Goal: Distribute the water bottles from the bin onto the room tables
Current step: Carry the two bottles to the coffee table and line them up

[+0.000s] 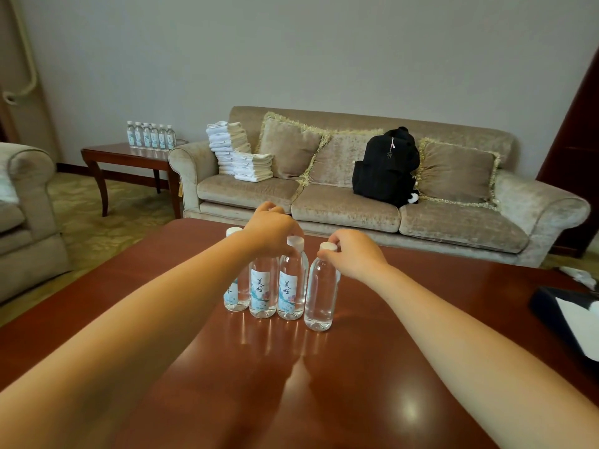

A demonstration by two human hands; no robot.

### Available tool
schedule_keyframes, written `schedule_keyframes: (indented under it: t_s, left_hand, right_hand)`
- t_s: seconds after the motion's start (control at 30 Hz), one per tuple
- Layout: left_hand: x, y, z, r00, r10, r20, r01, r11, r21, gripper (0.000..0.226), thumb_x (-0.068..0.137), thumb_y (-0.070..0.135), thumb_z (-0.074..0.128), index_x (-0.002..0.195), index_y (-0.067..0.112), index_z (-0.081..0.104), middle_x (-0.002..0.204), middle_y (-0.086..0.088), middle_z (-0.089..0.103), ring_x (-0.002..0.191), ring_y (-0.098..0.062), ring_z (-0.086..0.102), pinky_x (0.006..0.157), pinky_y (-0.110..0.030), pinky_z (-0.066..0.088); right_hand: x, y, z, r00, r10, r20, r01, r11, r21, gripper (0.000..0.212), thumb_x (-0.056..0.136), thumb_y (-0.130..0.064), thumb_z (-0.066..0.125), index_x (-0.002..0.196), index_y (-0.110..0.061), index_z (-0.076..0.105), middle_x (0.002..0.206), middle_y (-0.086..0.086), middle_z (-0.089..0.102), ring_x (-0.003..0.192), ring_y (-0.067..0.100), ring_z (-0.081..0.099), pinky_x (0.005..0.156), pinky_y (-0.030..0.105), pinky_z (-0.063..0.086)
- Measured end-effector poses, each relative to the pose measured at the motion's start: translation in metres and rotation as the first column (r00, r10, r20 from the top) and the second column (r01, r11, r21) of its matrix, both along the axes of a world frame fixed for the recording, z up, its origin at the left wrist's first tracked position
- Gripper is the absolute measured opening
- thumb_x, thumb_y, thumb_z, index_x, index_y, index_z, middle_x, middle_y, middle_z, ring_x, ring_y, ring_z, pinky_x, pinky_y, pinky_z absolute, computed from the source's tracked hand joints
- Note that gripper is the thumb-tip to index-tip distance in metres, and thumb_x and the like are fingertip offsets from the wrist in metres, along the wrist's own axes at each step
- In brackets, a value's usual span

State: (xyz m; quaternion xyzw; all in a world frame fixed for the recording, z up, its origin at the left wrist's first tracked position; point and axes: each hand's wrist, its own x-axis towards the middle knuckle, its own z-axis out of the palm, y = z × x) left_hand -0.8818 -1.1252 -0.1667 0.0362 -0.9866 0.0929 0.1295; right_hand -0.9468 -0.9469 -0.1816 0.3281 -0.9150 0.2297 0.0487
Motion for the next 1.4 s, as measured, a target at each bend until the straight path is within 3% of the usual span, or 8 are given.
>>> schedule_keyframes:
  t_s: [0.13,0.27,0.43,0.5,0.6,0.77,1.07,1.4]
  left_hand:
    - [-0.003,0.001,-0.002,1.000,0.011,-0.003,-0.011,1.000,0.002,0.048,0.080,0.056,0.069,0.123,0.035,0.063,0.112,0.009,0.068,0.117,-0.017,0.047,0.108,-0.035,0.023]
    - [-0.005,-0.001,-0.008,1.000,0.015,-0.025,-0.014,0.998,0.056,0.047,0.080,0.053,0.070,0.123,0.034,0.063,0.114,0.009,0.068,0.117,-0.018,0.048,0.107,-0.034,0.025]
    - [-0.003,-0.003,-0.014,0.999,0.007,-0.036,-0.004,0.995,0.102,0.050,0.082,0.052,0.068,0.126,0.031,0.062,0.119,0.009,0.066,0.119,-0.020,0.050,0.109,-0.035,0.023]
    - [-0.003,-0.003,-0.017,0.999,0.009,-0.053,-0.002,0.993,0.118,0.052,0.084,0.051,0.067,0.131,0.030,0.058,0.123,0.007,0.066,0.120,-0.020,0.050,0.110,-0.035,0.023]
    - [-0.004,-0.003,-0.020,0.998,0.008,-0.060,0.000,0.990,0.140,0.050,0.086,0.048,0.066,0.132,0.029,0.058,0.123,0.004,0.066,0.121,-0.021,0.051,0.114,-0.036,0.021]
    - [-0.005,-0.004,-0.018,0.999,-0.013,-0.044,0.019,0.988,0.156,0.049,0.087,0.048,0.065,0.130,0.028,0.059,0.122,0.002,0.066,0.121,-0.022,0.050,0.115,-0.037,0.019]
    - [-0.006,-0.005,-0.011,0.999,-0.030,0.032,0.026,0.989,0.144,0.054,0.087,0.049,0.065,0.133,0.024,0.057,0.127,0.000,0.065,0.127,-0.024,0.047,0.121,-0.042,0.008]
    - [-0.007,-0.004,-0.013,0.999,-0.034,0.022,0.030,0.986,0.164,0.048,0.087,0.048,0.066,0.130,0.026,0.060,0.121,-0.001,0.067,0.123,-0.025,0.049,0.121,-0.044,0.007]
  right_hand:
    - [-0.004,-0.005,-0.001,0.999,-0.046,0.014,0.047,0.999,-0.003,0.040,0.084,-0.053,0.067,0.092,-0.015,0.060,0.082,0.002,0.067,0.077,0.023,0.065,0.066,0.038,0.052]
    - [-0.009,-0.007,-0.001,0.999,-0.042,0.026,0.041,0.998,0.046,0.042,0.084,-0.059,0.061,0.093,-0.019,0.052,0.086,0.000,0.066,0.079,0.023,0.064,0.064,0.036,0.047]
    - [-0.012,-0.005,-0.009,0.977,0.114,0.179,-0.102,0.992,-0.077,0.032,0.089,-0.040,0.059,0.120,-0.030,0.060,0.110,-0.007,0.064,0.092,0.015,0.064,0.084,0.040,0.056]
    - [-0.015,-0.001,-0.013,0.959,0.178,0.220,-0.150,0.979,-0.136,0.029,0.091,-0.029,0.059,0.120,-0.027,0.061,0.109,-0.005,0.064,0.087,0.012,0.063,0.076,0.034,0.054]
    - [-0.020,0.003,-0.016,0.951,0.222,0.215,-0.194,0.970,-0.147,0.016,0.093,-0.027,0.063,0.109,-0.025,0.061,0.103,-0.001,0.066,0.076,0.012,0.060,0.066,0.029,0.047]
    - [-0.022,-0.003,-0.017,0.992,0.060,0.113,-0.045,0.990,-0.130,0.024,0.086,-0.041,0.072,0.101,-0.023,0.064,0.097,-0.005,0.066,0.087,0.016,0.064,0.075,0.039,0.054]
    - [-0.020,-0.010,-0.019,0.990,-0.046,0.132,0.069,0.982,-0.175,0.040,0.077,-0.051,0.076,0.094,-0.019,0.060,0.089,-0.002,0.067,0.077,0.022,0.068,0.073,0.044,0.057]
    - [-0.017,-0.008,-0.020,0.991,-0.064,0.114,0.085,0.977,-0.194,0.036,0.080,-0.047,0.077,0.098,-0.018,0.064,0.094,-0.002,0.066,0.085,0.019,0.064,0.070,0.037,0.052]
